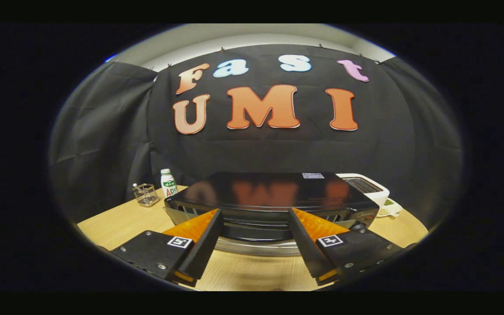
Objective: Open the toaster oven, put the food inside, and close the toaster oven door.
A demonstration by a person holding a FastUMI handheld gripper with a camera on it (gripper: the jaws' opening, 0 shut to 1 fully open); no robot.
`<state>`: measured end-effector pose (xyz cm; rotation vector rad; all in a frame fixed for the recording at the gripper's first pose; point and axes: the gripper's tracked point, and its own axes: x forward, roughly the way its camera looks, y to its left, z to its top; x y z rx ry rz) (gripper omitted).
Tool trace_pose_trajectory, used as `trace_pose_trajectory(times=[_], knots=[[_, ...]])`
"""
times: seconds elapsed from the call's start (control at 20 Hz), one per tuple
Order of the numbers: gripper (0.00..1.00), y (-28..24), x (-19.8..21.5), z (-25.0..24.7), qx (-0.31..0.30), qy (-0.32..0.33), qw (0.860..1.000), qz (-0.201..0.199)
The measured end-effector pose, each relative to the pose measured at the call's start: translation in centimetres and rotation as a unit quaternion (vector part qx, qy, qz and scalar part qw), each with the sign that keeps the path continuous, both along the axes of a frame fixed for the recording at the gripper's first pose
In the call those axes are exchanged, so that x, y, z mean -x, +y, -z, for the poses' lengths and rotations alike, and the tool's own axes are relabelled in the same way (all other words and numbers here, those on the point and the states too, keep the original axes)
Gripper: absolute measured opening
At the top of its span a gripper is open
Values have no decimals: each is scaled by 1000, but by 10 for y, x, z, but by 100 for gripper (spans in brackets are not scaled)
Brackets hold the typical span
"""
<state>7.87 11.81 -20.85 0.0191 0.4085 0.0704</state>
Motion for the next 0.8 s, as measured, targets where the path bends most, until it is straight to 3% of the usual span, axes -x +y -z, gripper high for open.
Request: trace_pose_trajectory(times=[0.4,0.8], knots=[[88,11,85,32,7,51,998,-36],[88,17,131,91,-65,155,985,-45]])
